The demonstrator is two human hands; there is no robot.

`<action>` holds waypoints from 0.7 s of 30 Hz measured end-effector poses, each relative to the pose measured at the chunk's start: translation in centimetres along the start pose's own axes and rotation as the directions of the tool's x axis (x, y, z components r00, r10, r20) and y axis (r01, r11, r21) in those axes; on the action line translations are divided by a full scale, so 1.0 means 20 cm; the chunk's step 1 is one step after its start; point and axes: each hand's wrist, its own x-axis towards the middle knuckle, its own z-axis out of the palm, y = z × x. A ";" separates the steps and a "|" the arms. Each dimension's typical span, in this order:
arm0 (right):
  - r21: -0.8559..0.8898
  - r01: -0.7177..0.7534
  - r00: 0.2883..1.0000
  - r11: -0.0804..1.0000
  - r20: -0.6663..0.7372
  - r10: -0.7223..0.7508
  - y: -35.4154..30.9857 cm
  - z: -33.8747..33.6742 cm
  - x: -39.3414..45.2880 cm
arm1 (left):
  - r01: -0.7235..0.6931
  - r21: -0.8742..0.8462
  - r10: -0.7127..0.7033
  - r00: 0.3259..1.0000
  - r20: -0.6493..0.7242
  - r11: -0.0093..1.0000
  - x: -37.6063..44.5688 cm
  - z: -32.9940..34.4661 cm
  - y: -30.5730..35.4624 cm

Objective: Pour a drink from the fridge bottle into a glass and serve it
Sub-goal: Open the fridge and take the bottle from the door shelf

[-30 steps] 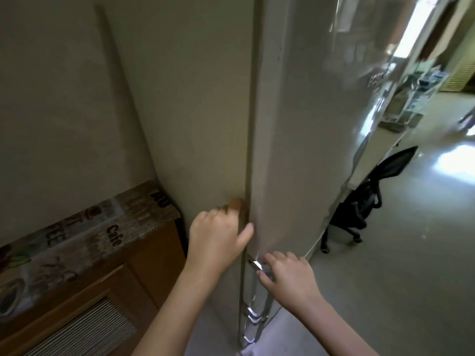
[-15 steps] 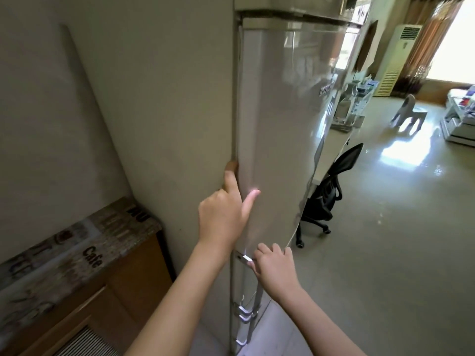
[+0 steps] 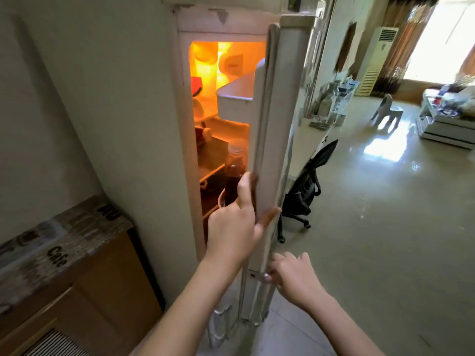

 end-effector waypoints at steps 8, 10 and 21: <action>0.234 -0.107 0.991 0.966 -0.052 0.123 0.48 0.03 -0.38 | -0.082 -0.236 0.104 0.991 0.080 0.968 -0.06 0.22 0.44; 0.293 -0.116 0.982 0.949 -0.111 0.154 0.56 0.01 -0.47 | -0.119 -0.274 0.145 0.986 0.076 0.954 -0.07 0.28 0.54; 0.577 -0.250 0.748 0.778 -0.394 0.533 0.88 -0.30 -0.67 | -0.274 -0.358 0.345 0.926 0.153 0.893 -0.06 0.52 0.94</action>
